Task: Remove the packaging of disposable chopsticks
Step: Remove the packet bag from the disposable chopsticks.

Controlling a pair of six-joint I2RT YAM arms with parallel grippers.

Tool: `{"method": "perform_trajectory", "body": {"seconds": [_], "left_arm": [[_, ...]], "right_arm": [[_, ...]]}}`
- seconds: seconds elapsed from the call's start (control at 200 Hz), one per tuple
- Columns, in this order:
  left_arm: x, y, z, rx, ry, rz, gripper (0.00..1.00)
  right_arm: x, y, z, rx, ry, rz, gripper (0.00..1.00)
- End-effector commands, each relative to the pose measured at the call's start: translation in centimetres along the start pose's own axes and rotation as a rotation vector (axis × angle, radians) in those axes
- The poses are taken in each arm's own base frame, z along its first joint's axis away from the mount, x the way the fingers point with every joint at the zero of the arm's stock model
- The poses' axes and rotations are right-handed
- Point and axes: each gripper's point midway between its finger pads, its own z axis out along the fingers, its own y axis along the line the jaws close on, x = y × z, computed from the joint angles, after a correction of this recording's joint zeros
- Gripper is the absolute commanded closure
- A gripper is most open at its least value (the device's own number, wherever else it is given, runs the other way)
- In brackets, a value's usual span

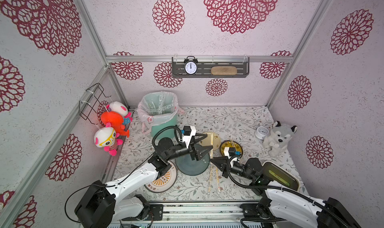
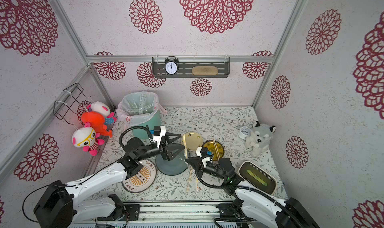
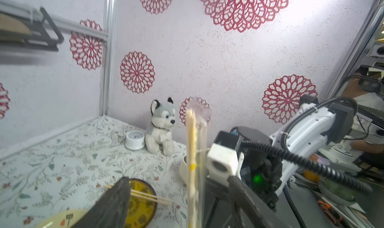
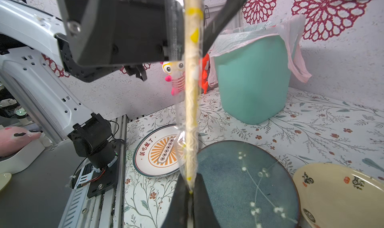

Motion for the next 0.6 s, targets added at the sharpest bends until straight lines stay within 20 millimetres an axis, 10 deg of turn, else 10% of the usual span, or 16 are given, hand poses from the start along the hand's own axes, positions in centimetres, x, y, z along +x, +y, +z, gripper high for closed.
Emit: {"method": "perform_trajectory", "body": {"seconds": [0.0, 0.43, 0.595], "left_arm": [[0.3, 1.2, 0.8, -0.029, 0.029, 0.002, 0.23], [0.6, 1.1, 2.6, 0.064, 0.019, -0.039, 0.82], [2.8, 0.9, 2.2, 0.067, 0.065, -0.086, 0.82]], "right_arm": [[-1.7, 0.5, 0.0, -0.016, -0.064, -0.029, 1.0], [-0.9, 0.0, -0.2, 0.012, -0.046, -0.038, 1.0], [-1.6, 0.1, -0.3, 0.013, -0.076, -0.048, 1.0]]}}
